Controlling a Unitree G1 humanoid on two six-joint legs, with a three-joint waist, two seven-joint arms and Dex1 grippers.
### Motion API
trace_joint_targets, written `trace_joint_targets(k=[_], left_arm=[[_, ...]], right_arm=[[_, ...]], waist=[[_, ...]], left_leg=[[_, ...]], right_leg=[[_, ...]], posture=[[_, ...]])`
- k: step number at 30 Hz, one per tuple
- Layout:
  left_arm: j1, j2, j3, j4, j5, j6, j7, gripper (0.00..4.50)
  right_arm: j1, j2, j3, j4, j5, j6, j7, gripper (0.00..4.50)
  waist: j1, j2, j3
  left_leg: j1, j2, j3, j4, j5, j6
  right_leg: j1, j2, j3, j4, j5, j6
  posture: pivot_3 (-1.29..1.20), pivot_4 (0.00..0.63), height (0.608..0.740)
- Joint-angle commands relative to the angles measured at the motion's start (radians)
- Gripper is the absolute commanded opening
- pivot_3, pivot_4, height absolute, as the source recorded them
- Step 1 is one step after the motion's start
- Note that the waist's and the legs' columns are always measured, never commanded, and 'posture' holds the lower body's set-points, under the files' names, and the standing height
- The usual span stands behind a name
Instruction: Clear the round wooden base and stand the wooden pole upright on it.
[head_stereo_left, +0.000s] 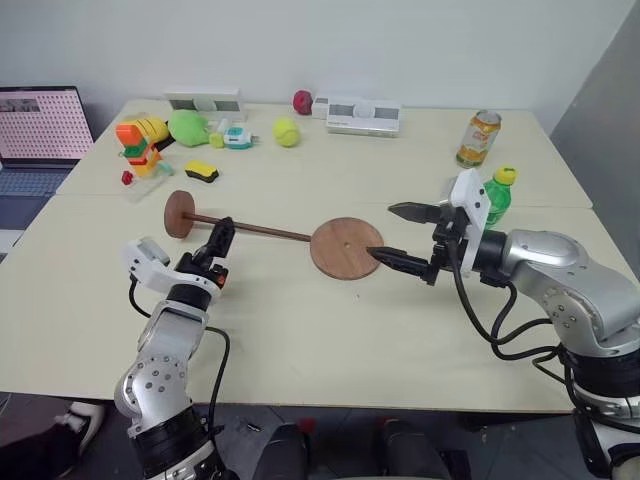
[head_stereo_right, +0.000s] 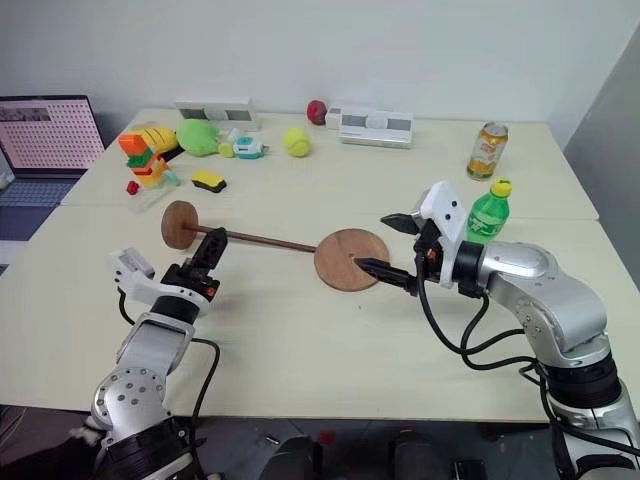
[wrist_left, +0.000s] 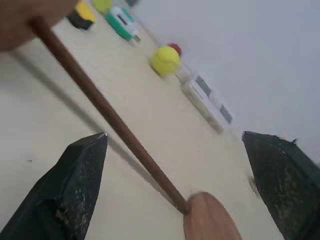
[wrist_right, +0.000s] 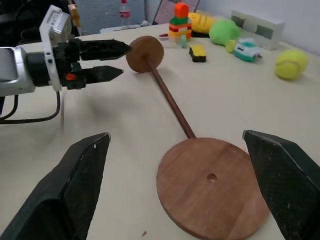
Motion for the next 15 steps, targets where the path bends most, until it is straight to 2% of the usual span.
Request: trace_joint_targets(k=[1, 8, 12, 15], left_arm=[[-0.081, 0.01, 0.016, 0.14, -0.028, -0.058, -0.012, 4.5], [-0.272, 0.095, 0.077, 0.522, -0.01, -0.162, -0.095, 4.5], [-0.418, 0.153, 0.109, 0.806, 0.006, -0.229, -0.146, 4.5], [-0.461, 0.179, 0.094, 0.918, 0.038, -0.25, -0.188, 4.5]], right_arm=[[-0.005, -0.014, 0.008, -0.061, -0.003, -0.03, 0.031, 4.46], [0.024, -0.028, -0.014, -0.121, 0.004, 0.004, 0.004, 4.46], [0.049, -0.037, -0.061, -0.177, 0.028, 0.06, -0.049, 4.46], [0.05, -0.031, -0.083, -0.201, 0.048, 0.096, -0.08, 4.46]], waist=[[0.001, 0.0, 0.0], [-0.003, 0.0, 0.0], [-0.002, -0.001, 0.0], [-0.003, -0.001, 0.0]], left_leg=[[0.0, 0.0, 0.0, 0.0, 0.0, 0.0], [-0.001, 0.0, 0.0, -0.001, 0.001, -0.001], [0.0, 0.0, -0.002, -0.001, 0.001, -0.001], [0.0, -0.001, -0.001, -0.001, 0.0, -0.001]], right_leg=[[0.0, 0.0, 0.0, -0.001, 0.0, 0.0], [0.0, 0.0, 0.0, -0.001, 0.0, 0.0], [-0.001, 0.001, -0.002, 0.0, 0.0, 0.0], [0.0, 0.0, -0.001, 0.0, 0.0, 0.0]], posture=[[0.0, 0.15, 0.74], [0.0, 0.15, 0.74], [0.0, 0.15, 0.74], [0.0, 0.15, 0.74]])
